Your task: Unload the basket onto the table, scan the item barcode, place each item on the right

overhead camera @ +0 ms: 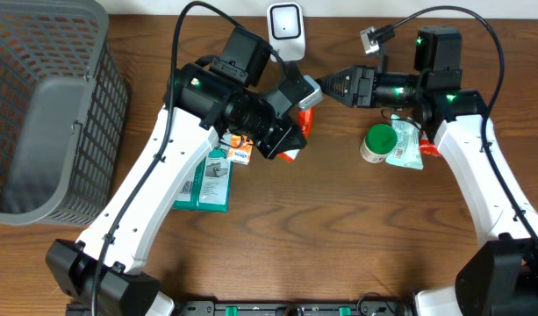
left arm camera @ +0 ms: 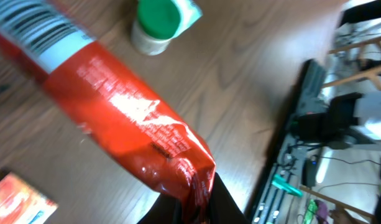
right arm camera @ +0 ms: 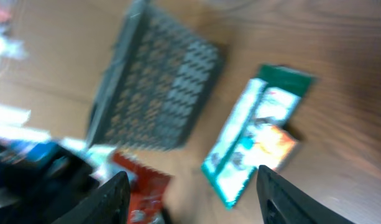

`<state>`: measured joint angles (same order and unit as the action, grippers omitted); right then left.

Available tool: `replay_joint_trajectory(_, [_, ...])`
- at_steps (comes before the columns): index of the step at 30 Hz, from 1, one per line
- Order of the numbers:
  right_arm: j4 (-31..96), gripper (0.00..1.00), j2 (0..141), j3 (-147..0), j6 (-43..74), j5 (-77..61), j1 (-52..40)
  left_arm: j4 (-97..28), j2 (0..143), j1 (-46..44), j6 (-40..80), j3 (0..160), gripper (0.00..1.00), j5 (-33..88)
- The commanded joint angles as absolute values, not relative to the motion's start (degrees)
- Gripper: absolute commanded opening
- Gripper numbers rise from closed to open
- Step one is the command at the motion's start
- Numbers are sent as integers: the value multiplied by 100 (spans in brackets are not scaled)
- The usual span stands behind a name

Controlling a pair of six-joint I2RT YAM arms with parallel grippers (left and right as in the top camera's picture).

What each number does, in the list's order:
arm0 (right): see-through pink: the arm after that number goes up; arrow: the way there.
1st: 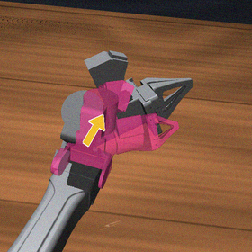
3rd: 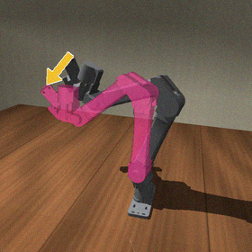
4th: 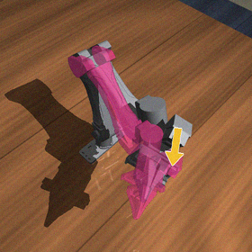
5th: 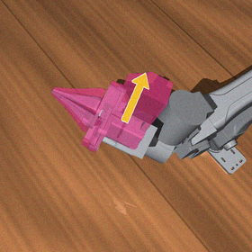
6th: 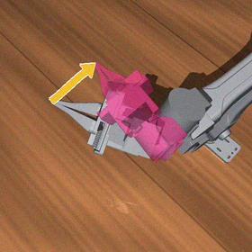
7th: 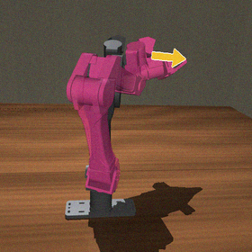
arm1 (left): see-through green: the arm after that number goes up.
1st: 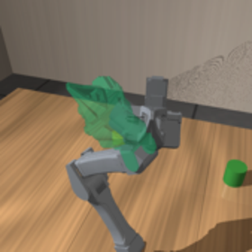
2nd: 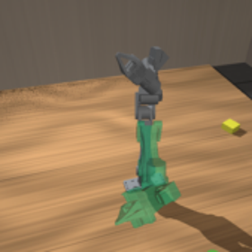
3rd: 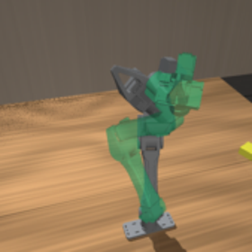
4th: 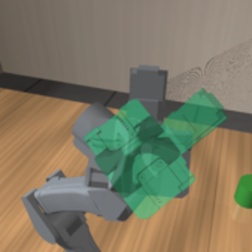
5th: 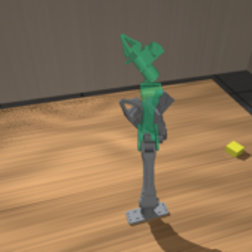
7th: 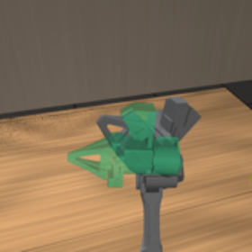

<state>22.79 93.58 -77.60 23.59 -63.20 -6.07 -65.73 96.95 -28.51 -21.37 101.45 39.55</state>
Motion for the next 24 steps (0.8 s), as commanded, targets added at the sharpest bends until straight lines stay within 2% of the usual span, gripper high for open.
replay_joint_trajectory(1, [2104, 57, 9203, -7797, 2270, -7690, -604, -6589, 9568, -2832, -2394, 10252, 7, 4591])
replay_joint_trajectory(6, [2008, 48, 9203, -7797, 2265, -8103, -604, -6532, 9568, -2832, -2394, 10252, 7, 4908])
replay_joint_trajectory(8, [2010, 40, 9203, -7797, 2265, -8202, -604, -6521, 9568, -2832, -2394, 10252, 7, 4908])
replay_joint_trajectory(10, [2005, 26, 9203, -7797, 2265, -8265, -604, -6510, 9568, -2832, -2394, 10252, 7, 4908])
replay_joint_trajectory(11, [2005, 11, 9203, -7797, 2263, -8263, -604, -6510, 9568, -2832, -2394, 10252, 7, 4908])
replay_joint_trajectory(12, [1999, 1, 9203, -7797, 2263, -8261, -602, -6510, 9568, -2832, -2394, 10252, 7, 4908])
replay_joint_trajectory(19, [843, 1, 9203, -7797, 2272, -8252, -587, -6757, 9568, -2838, -2392, 10252, 7, 4901])
replay_joint_trajectory(23, [596, 3, 9203, -7797, 2585, -7867, -515, -6816, 9568, -2838, -2392, 10252, 7, 4821])
replay_joint_trajectory(24, [598, 22, 9203, -7797, 2582, -7843, -482, -6810, 9568, -2838, -2392, 10252, 7, 4766])
